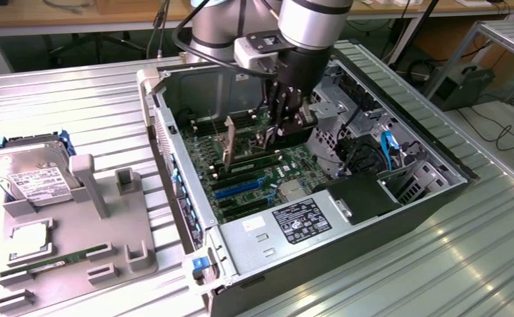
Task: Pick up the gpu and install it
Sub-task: 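Insert the gpu into the slot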
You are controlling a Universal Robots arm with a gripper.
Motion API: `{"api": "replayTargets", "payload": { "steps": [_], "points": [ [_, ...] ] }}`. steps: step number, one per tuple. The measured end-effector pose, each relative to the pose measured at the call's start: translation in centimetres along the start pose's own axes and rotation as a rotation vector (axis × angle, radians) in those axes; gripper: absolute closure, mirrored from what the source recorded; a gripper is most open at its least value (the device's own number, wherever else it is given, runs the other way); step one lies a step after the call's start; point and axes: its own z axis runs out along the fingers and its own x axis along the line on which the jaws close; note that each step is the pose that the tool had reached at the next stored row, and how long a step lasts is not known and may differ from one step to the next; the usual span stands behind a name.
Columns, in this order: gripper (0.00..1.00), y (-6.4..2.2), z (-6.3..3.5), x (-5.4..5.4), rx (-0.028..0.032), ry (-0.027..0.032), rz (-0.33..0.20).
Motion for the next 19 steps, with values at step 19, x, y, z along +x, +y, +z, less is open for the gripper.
{"api": "replayTargets", "payload": {
  "steps": [19],
  "points": [
    [0.74, 1.42, 1.07, 0.4, -0.0002, 0.0, -0.005]
  ]
}}
